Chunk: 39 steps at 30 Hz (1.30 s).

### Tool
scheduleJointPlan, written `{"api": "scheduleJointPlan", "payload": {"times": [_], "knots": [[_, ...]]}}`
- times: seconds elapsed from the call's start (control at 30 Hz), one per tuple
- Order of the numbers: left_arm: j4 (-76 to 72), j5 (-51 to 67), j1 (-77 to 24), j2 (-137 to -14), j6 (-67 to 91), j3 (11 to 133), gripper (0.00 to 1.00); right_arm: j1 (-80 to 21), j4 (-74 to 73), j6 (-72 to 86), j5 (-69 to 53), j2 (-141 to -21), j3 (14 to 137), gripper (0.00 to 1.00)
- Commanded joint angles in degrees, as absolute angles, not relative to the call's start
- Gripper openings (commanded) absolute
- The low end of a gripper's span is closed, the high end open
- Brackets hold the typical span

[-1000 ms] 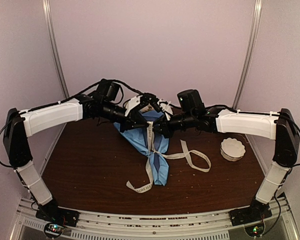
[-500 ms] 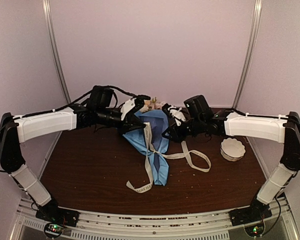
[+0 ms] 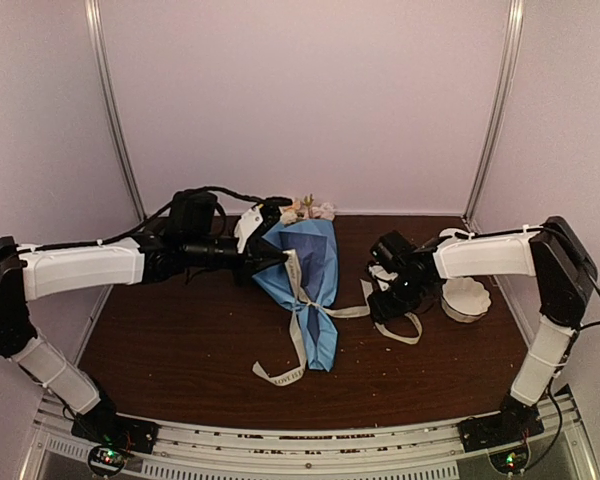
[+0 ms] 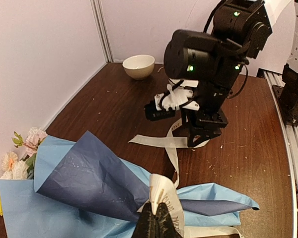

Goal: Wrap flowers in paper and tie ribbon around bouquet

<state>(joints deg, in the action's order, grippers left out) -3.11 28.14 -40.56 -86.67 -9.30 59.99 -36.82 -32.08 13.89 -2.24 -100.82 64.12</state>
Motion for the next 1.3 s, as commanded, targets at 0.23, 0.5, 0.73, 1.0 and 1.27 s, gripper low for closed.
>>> {"api": "scheduleJointPlan", "payload": {"times": [0.23,0.5,0.73,1.0,1.27], "knots": [[-6.33,21.49,-45.04,-84.33,-11.52,58.44,0.00,-33.56,-34.38,16.07,-6.80,-100.37,65.97,0.00],[-6.71,17.59,-51.39,-83.58,-14.47,56.80,0.00,-34.75,-35.83,15.95,-17.87,-100.10,91.70,0.00],[-14.09,19.51,-53.43,-81.67,-13.69,50.60,0.00,-50.30,-26.59,18.53,-24.31,-105.98,112.16,0.00],[-19.13,19.51,-54.66,-78.91,-11.99,45.40,0.00,-55.68,-42.64,18.04,-22.28,-124.63,138.50,0.38],[-22.69,18.13,-54.67,-77.62,-8.95,43.82,0.00,-53.13,-42.91,13.12,-18.95,-115.51,128.19,0.86]]}}
